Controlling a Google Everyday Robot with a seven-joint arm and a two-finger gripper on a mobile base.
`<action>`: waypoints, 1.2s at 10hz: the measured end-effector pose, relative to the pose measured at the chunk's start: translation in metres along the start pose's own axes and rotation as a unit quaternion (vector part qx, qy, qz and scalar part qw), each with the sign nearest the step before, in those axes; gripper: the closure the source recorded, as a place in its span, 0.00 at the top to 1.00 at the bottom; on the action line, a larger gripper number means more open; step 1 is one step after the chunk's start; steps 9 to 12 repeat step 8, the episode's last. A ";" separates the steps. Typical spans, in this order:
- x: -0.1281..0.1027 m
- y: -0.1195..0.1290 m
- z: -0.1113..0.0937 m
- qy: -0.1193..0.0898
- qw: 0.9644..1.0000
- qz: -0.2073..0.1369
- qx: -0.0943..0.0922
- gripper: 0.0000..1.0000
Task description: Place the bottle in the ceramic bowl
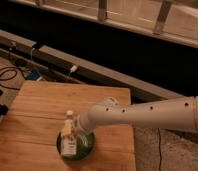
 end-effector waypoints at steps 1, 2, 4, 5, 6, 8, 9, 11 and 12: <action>0.000 0.000 0.000 0.000 1.000 0.000 0.000 0.78; 0.000 0.000 0.000 0.000 1.000 0.000 0.000 0.80; 0.000 0.000 0.000 0.000 1.000 0.000 0.000 0.80; 0.000 0.000 0.000 0.000 1.000 0.001 0.000 0.80; 0.000 -0.001 0.000 0.000 1.000 0.001 0.000 0.80; 0.000 -0.001 0.000 0.000 1.000 0.001 0.000 0.80; 0.000 -0.001 0.000 0.000 1.000 0.001 0.000 0.80; 0.000 -0.001 0.000 0.000 1.000 0.001 0.000 0.80; 0.000 -0.001 0.000 0.000 1.000 0.001 0.000 0.80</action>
